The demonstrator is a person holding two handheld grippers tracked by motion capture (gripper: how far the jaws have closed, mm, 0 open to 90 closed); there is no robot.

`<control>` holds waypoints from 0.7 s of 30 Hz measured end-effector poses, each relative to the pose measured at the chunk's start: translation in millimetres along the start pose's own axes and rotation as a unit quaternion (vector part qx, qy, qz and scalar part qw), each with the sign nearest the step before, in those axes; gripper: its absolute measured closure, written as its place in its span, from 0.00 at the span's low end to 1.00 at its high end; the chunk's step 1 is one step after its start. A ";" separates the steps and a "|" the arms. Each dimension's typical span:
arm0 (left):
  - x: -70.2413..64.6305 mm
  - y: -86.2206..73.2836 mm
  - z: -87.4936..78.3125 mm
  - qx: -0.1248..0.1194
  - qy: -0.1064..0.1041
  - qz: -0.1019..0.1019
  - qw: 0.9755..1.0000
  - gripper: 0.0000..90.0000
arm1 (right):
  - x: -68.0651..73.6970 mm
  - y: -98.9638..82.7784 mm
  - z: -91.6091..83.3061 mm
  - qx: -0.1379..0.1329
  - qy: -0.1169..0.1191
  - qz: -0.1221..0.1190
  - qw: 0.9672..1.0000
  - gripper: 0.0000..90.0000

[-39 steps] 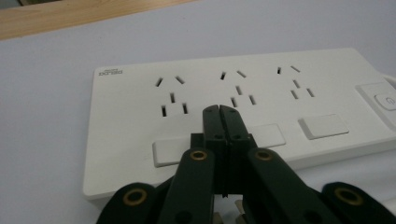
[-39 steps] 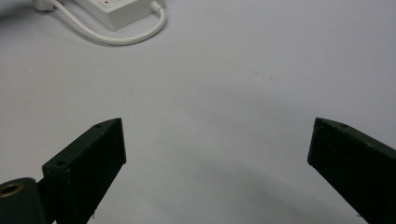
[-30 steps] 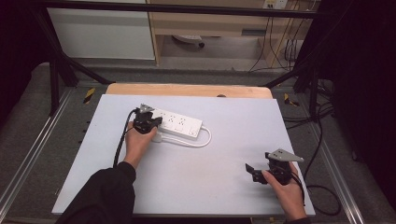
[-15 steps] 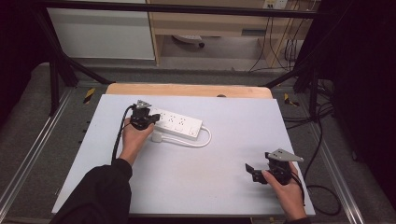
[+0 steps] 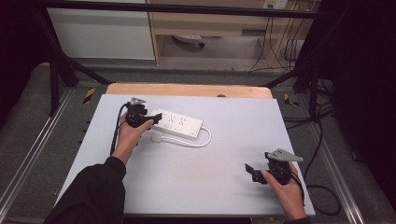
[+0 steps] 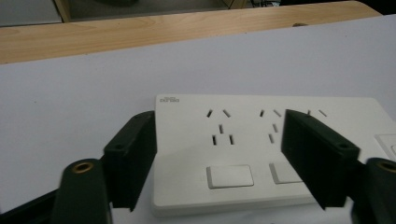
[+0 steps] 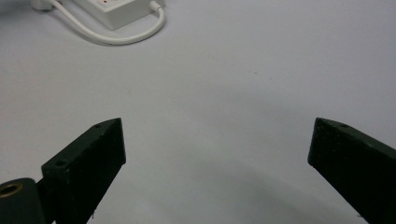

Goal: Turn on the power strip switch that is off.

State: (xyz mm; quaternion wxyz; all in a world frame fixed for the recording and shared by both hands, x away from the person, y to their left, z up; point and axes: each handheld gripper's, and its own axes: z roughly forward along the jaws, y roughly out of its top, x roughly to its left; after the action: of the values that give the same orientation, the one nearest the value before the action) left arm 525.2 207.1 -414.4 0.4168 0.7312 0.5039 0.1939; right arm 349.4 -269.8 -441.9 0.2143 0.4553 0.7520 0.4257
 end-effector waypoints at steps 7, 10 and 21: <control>1.0 0.7 -1.9 0.006 0.014 -0.003 1.000 0.13 | 0.1 0.1 -0.4 -0.001 0.000 0.001 1.000 0.05; 1.6 0.6 -2.5 0.012 0.013 -0.005 1.000 0.12 | 0.1 0.1 -0.5 -0.001 0.000 0.002 1.000 0.05; 5.0 0.2 -12.6 0.026 0.009 0.002 1.000 0.11 | 0.0 0.3 -0.7 -0.001 0.001 0.003 1.000 0.05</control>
State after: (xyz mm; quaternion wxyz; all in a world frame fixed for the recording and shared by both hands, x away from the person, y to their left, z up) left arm 518.5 216.9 -407.7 0.3931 0.7410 0.5109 0.1880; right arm 349.0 -270.1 -441.3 0.2128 0.4571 0.7501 0.4279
